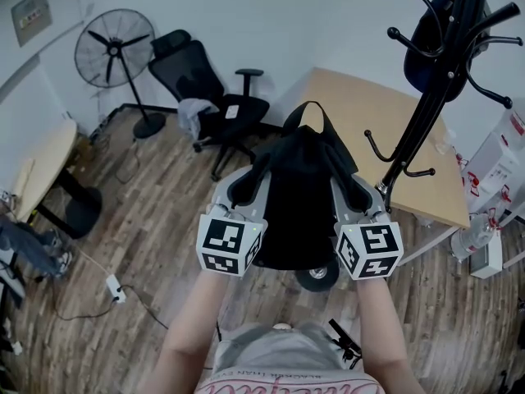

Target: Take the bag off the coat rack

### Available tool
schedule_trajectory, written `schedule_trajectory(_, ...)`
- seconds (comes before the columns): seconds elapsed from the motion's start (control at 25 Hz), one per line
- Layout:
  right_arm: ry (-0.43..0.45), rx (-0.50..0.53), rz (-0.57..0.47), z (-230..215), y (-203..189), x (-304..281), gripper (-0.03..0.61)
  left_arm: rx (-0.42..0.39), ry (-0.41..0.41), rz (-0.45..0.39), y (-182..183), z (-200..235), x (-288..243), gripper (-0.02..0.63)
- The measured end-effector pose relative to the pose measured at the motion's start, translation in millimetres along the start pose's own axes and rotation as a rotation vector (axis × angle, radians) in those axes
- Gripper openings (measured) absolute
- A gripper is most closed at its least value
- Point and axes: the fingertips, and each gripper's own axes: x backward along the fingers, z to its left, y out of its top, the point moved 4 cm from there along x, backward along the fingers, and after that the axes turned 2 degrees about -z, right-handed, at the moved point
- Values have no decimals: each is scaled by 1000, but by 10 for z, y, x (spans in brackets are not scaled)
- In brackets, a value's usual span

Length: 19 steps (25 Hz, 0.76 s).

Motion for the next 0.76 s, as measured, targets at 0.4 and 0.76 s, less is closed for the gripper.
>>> schedule_trajectory(0.4,1,-3,-13,-1,65,-15,67,-1,1,-17,79,31,-24,66)
schedule_trajectory(0.76,14,4,-12,44,77,-92,67,5,3,-9,75,106,-6,64)
